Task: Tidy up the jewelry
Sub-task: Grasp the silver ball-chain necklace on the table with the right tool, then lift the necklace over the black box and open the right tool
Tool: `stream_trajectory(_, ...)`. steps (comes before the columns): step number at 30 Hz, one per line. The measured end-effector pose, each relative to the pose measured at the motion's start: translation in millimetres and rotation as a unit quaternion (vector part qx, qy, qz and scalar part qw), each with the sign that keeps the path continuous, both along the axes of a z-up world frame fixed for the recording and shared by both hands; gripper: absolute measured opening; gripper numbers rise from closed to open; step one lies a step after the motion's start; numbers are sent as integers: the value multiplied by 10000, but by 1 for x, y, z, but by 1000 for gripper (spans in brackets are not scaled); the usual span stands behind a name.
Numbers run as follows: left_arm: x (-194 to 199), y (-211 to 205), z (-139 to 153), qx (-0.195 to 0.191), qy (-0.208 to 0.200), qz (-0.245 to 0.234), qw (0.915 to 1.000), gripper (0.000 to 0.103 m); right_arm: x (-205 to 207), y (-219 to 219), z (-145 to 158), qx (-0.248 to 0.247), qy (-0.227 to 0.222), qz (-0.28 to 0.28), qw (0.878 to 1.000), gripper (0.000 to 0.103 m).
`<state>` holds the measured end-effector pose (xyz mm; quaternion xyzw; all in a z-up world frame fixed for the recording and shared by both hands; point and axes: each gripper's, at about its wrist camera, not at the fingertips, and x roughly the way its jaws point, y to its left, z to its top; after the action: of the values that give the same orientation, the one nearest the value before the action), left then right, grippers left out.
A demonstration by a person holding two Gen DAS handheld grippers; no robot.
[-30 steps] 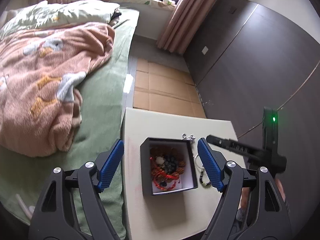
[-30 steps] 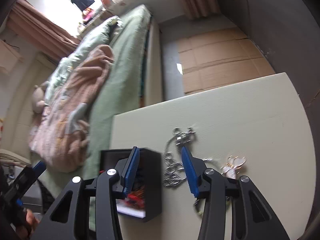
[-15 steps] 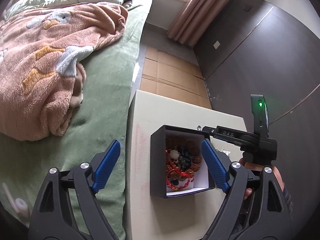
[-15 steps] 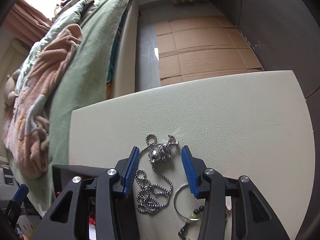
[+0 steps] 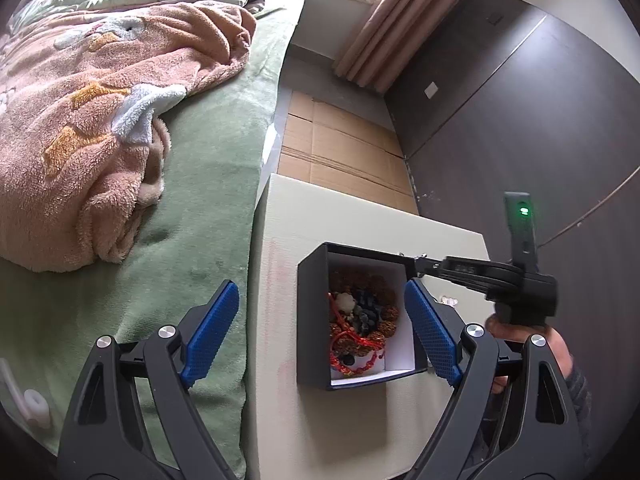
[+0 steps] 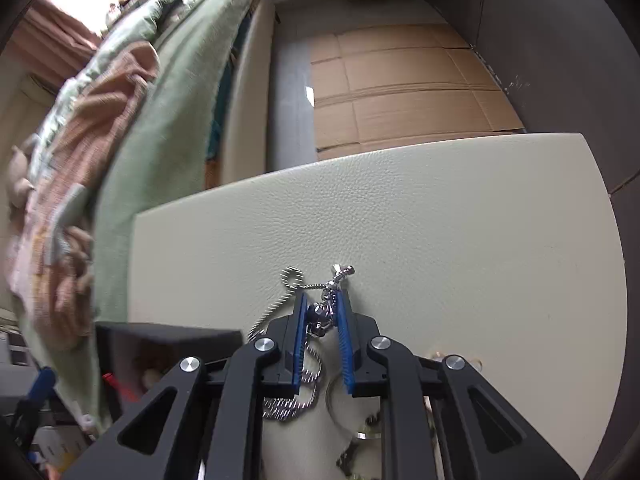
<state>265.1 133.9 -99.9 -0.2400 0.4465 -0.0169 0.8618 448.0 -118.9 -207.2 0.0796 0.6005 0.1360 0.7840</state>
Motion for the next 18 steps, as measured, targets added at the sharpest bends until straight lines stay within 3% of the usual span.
stream_trajectory(4,-1,-4,4,-13,-32,-41,10000,84,-15,-10,27,267,-296,24,9992,14)
stream_trajectory(18,-7,-17,19,38,-160,-135,9998,84,-71,-22,176,778,-1706,356,9816,14)
